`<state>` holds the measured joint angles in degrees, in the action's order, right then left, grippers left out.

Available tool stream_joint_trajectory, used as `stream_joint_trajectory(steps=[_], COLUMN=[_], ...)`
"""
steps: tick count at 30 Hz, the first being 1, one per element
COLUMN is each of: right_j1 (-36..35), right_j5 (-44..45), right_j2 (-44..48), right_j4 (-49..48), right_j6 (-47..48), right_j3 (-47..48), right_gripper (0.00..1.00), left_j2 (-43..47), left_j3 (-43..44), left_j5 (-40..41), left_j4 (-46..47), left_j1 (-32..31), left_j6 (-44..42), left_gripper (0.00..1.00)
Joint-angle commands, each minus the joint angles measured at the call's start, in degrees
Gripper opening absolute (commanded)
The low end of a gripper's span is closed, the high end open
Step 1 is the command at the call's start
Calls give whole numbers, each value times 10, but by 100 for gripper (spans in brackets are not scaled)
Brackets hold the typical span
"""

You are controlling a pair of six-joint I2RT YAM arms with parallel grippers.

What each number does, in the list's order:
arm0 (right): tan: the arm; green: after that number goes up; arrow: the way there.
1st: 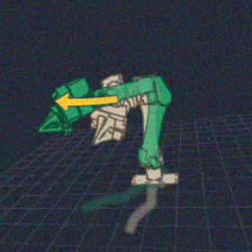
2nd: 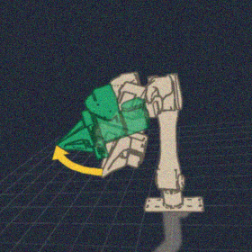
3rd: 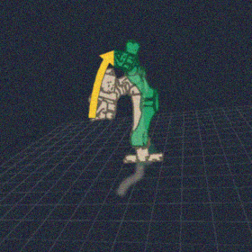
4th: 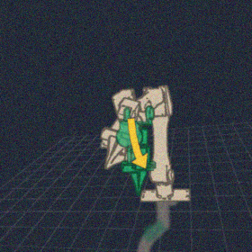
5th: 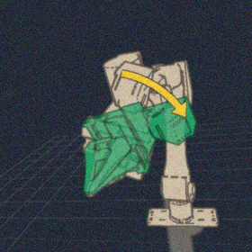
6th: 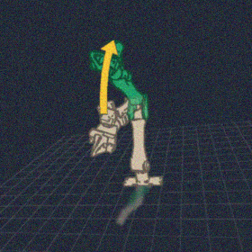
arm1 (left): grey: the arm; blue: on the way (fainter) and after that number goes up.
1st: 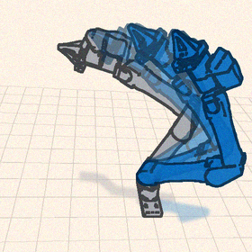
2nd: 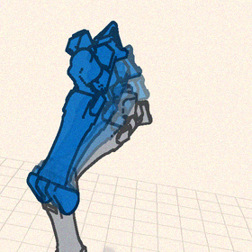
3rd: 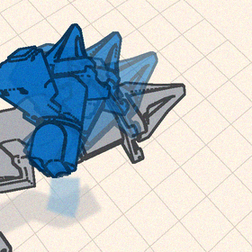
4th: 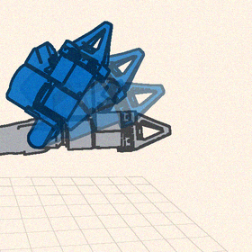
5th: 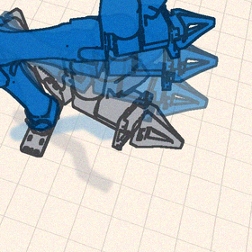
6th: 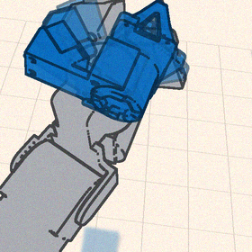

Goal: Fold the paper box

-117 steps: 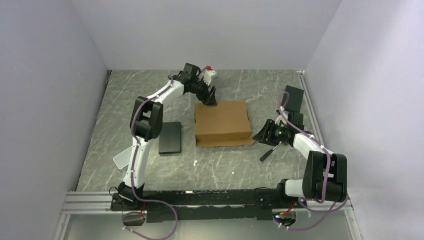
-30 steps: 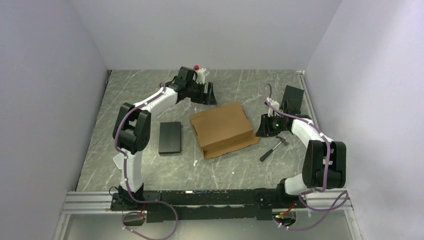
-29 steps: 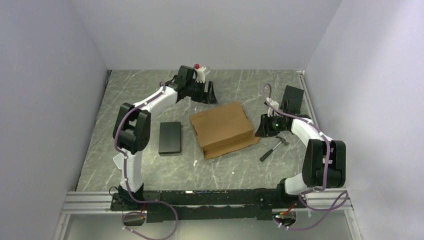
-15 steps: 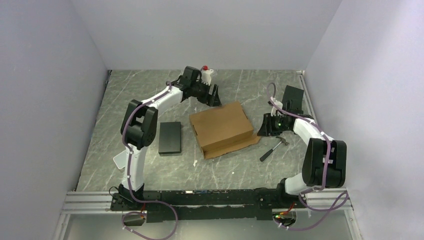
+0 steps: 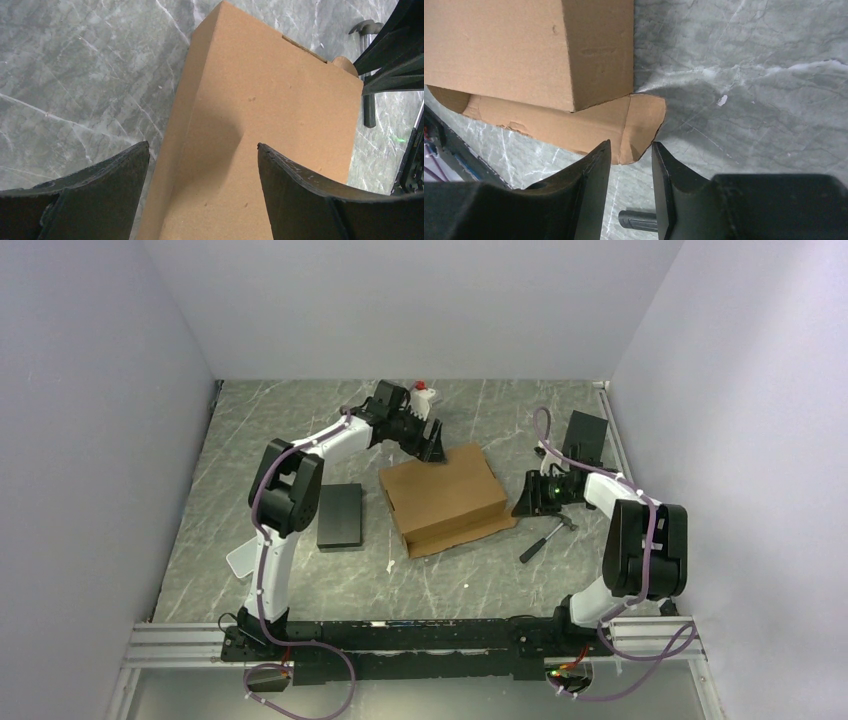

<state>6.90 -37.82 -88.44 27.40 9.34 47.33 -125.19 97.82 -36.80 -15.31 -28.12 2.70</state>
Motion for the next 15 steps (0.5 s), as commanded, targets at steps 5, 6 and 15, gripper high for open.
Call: stream_joint_trajectory(steps=[5, 6, 15], right_j1=[2, 2, -16], right_j5=[-43, -44, 1], right_j2=[-22, -24, -30], right_j4=[-5, -6, -7], right_j6=[-24, -25, -14], right_j3=[23, 23, 31], right_gripper=[30, 26, 3], left_j2=[6, 8, 36], left_j3=[4, 0, -36], left_j5=[5, 7, 55], left_j4=[15, 20, 55], left_j1=[-2, -2, 2], left_j6=[1, 5, 51], left_gripper=[83, 83, 80])
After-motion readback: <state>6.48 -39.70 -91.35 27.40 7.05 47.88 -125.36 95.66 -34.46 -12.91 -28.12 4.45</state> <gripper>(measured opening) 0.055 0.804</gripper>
